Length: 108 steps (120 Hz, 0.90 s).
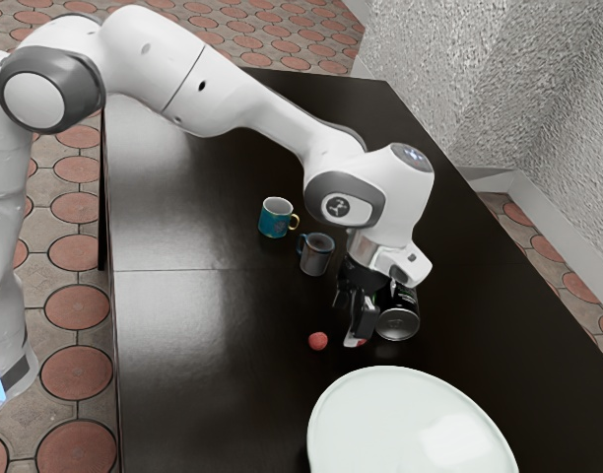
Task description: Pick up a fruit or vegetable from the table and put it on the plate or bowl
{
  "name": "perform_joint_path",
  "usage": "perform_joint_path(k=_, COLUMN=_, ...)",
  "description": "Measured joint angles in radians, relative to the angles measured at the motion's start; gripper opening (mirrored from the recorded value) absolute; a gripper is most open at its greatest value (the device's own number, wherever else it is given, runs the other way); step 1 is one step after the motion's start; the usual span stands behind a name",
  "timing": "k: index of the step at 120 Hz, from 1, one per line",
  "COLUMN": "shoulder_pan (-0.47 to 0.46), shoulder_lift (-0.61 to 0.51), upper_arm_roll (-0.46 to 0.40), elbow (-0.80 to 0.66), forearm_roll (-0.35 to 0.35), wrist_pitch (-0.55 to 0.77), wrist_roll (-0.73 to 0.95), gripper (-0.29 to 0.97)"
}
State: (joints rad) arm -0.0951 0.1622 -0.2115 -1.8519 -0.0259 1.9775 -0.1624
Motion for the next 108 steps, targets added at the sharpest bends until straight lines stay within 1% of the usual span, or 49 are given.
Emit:
perform_joint_path(k=41, shoulder_pan=-0.002, shoulder_lift=0.018, upper_arm_roll=0.001, elbow=0.004, forearm_roll=0.002, wrist_pitch=0.028, wrist_roll=-0.006, gripper=0.68)
perform_joint_path(k=59, shoulder_pan=-0.004, shoulder_lift=0.044, upper_arm_roll=0.001, elbow=0.023, forearm_roll=0.001, wrist_pitch=0.041, wrist_roll=-0.007, gripper=0.66)
perform_joint_path(k=81, shoulder_pan=-0.003, shoulder_lift=0.053, upper_arm_roll=0.001, elbow=0.026, forearm_roll=-0.001, wrist_pitch=0.048, wrist_roll=-0.01, gripper=0.53)
perform_joint_path(k=97, shoulder_pan=-0.003, shoulder_lift=0.056, upper_arm_roll=0.001, elbow=0.027, forearm_roll=-0.001, wrist_pitch=0.049, wrist_roll=-0.016, gripper=0.37)
perform_joint_path(k=108, shoulder_pan=-0.003, shoulder_lift=0.06, upper_arm_roll=0.001, elbow=0.033, forearm_roll=-0.001, wrist_pitch=0.05, wrist_roll=-0.02, gripper=0.25)
